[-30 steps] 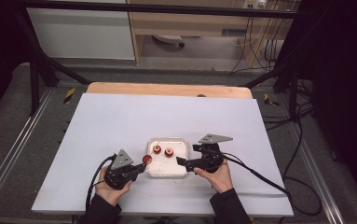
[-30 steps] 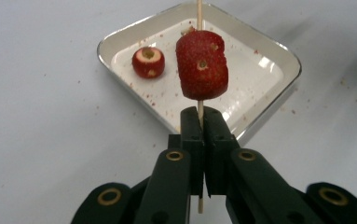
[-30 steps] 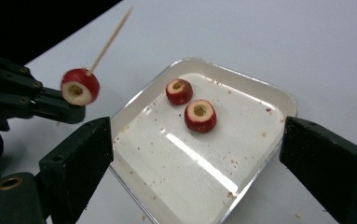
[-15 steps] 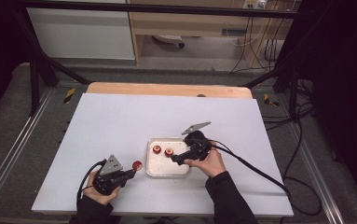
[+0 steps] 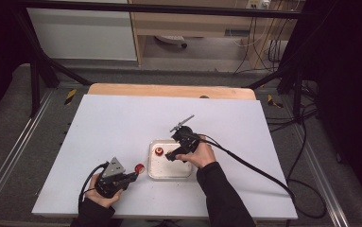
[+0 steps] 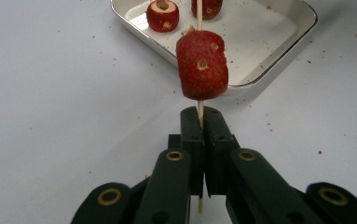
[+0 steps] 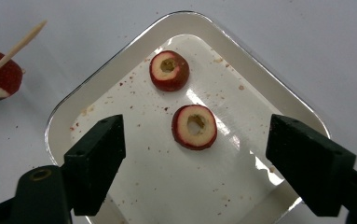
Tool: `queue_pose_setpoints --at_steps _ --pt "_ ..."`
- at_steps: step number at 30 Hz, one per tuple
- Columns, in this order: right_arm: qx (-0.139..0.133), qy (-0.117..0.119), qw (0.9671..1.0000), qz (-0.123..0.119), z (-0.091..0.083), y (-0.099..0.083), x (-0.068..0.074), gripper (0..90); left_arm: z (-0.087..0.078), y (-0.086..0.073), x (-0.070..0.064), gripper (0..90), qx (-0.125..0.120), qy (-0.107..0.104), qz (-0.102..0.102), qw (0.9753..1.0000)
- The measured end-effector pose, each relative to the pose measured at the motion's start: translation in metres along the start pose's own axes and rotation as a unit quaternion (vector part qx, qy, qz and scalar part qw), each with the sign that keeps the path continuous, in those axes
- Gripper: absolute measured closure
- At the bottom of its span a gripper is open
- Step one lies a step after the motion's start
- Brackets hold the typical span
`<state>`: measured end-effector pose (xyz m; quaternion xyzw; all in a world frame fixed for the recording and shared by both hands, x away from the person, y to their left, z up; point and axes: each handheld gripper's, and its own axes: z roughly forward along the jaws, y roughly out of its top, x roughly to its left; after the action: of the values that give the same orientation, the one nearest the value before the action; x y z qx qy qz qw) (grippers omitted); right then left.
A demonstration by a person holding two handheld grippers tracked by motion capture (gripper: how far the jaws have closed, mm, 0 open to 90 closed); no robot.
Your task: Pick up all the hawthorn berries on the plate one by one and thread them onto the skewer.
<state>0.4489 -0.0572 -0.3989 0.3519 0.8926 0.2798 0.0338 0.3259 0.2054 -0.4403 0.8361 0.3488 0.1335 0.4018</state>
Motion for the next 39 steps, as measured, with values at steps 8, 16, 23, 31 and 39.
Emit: queue_pose_setpoints --at_steps 8,16,23,31,39 --pt "0.021 0.019 0.9994 0.021 0.011 0.008 -0.008 38.1 0.000 0.000 0.001 87.9 -0.002 0.000 -0.002 1.0000" --pt "0.041 0.035 0.9980 0.034 0.020 0.009 -0.011 48.8 0.000 0.000 0.001 87.9 0.000 0.001 -0.003 1.0000" --pt "0.054 0.041 0.9967 0.046 0.024 0.009 -0.012 56.3 0.001 0.000 0.001 87.9 0.000 0.001 -0.003 1.0000" --pt "0.062 0.038 0.9965 0.042 0.027 0.008 -0.014 60.9 0.000 0.000 0.001 87.9 0.000 0.002 -0.002 1.0000" --pt "0.061 0.033 0.9966 0.044 0.027 0.008 -0.013 61.8 0.001 0.000 0.001 87.9 0.002 0.003 -0.001 1.0000"
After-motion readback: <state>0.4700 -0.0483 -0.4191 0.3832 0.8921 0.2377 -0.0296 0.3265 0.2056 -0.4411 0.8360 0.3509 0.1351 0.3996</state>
